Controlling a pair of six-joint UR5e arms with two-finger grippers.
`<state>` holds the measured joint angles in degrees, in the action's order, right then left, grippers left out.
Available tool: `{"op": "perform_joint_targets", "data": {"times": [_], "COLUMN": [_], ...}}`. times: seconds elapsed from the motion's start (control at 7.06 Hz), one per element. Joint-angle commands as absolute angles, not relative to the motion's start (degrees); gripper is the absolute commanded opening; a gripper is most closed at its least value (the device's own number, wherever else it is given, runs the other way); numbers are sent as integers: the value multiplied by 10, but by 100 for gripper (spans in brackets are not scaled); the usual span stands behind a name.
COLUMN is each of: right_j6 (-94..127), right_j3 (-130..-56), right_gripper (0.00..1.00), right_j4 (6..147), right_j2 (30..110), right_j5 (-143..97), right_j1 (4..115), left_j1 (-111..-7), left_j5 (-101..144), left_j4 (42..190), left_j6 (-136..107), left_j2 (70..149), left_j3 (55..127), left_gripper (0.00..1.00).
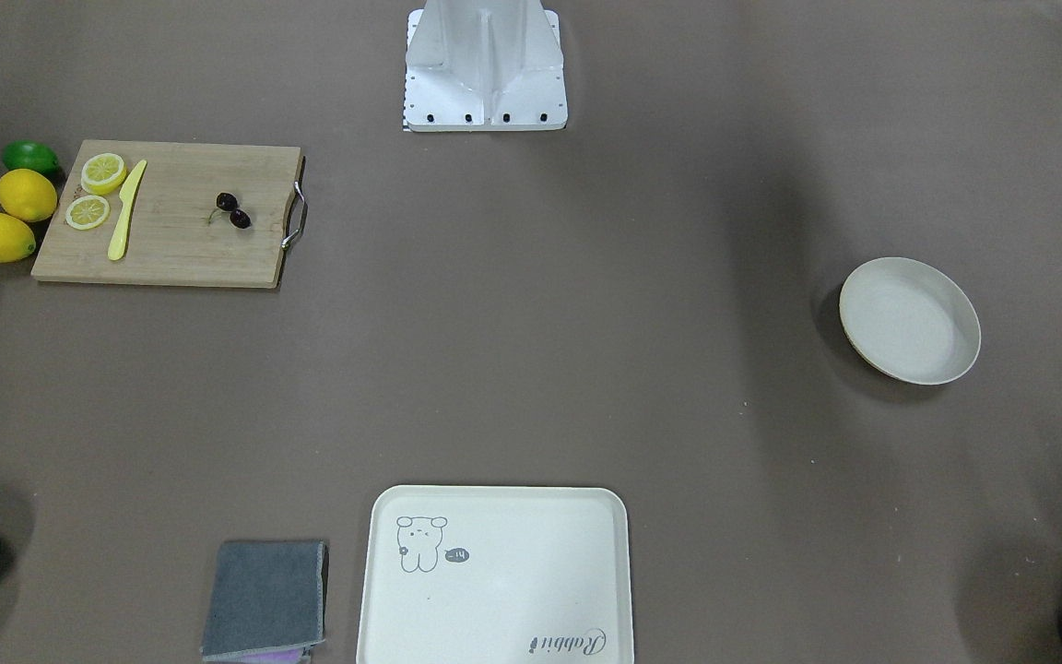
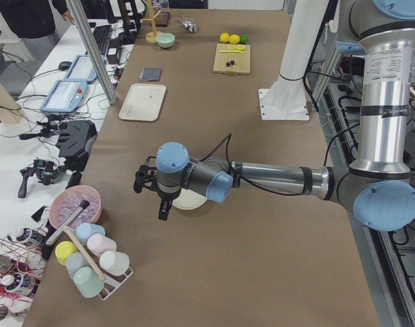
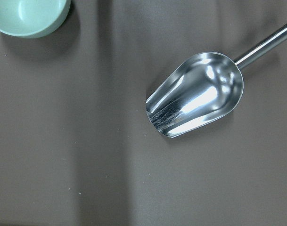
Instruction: Place red cherry on plate
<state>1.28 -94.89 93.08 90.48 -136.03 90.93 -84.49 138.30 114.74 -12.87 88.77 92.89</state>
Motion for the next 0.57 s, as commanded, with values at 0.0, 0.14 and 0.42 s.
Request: {"op": "perform_joint_targets", "data": {"times": [0.0,0.14,0.42], "right_j6": [13,13,14], "right_j3": [-949,-949,-949], "right_gripper": [100,100,100], "right_j4": [931,931,931], "right_j2": [903,904,904], "right_j5": [-1359,-1358,-1358], "right_j1": [910,911,911], "left_j1": [-831,-777,-722], "left_j5": [1410,1406,1398], "left_j4": [1283,1325,1378], "left_j6": [-198,-221,-259], "left_j2": [892,923,930], "left_j3": [849,789,750], "left_gripper": [98,98,98]}}
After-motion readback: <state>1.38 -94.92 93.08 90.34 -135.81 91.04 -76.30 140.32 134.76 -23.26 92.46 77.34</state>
